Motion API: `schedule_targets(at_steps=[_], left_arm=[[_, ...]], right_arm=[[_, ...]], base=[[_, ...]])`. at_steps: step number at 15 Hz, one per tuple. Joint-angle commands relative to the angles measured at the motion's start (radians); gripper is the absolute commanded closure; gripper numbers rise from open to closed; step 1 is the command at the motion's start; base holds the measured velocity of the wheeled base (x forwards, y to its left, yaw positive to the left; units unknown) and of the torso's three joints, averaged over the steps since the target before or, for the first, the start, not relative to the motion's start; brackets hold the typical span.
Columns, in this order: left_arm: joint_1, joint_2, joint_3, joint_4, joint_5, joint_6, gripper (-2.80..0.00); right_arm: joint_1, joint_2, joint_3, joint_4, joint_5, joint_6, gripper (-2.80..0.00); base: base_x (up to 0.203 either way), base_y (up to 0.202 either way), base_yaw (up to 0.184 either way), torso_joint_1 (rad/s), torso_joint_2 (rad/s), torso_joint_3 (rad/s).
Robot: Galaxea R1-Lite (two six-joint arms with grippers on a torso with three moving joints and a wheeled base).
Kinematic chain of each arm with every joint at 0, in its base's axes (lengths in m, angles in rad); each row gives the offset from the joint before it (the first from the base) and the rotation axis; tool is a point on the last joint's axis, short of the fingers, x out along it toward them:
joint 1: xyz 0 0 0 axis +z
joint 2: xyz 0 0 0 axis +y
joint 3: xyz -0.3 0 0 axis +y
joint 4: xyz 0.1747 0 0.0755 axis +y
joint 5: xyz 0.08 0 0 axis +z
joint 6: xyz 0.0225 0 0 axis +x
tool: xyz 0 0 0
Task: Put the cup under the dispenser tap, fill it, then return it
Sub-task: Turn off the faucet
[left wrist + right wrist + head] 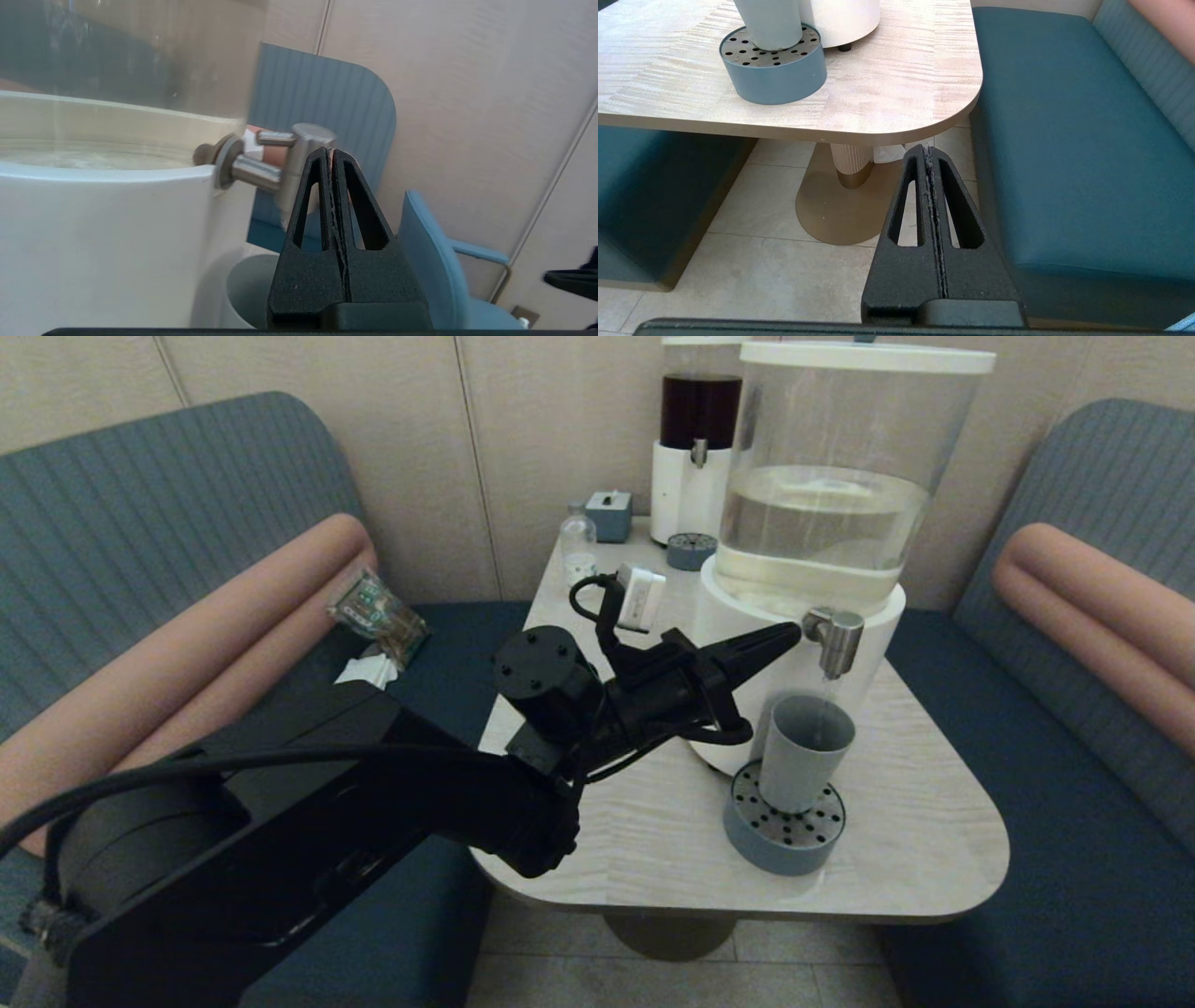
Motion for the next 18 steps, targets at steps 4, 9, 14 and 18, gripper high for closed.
schedule_targets(at_steps=[4,9,14,18], left_arm=[[0.000,0.052,-0.051,0.009,-0.003,0.001,0.00],[0.000,0.051,-0.059,0.008,-0.003,0.001,0.00],[0.000,0.052,-0.059,0.007,-0.013,0.001,0.00],[0.002,0.060,-0.080,0.010,-0.015,0.000,0.00]], right_arm=[[0.000,0.002,0.002,0.000,0.000,0.000,0.00],[0.000,0.002,0.002,0.000,0.000,0.000,0.00],[0.000,0.002,0.002,0.000,0.000,0.000,0.00],[0.000,0.002,0.002,0.000,0.000,0.000,0.00]], base=[[0.000,0.000,0.000,0.000,0.00,0.000],[0.000,0.000,0.000,0.000,0.00,0.000],[0.000,0.000,0.000,0.000,0.00,0.000],[0.000,0.000,0.000,0.000,0.00,0.000]])
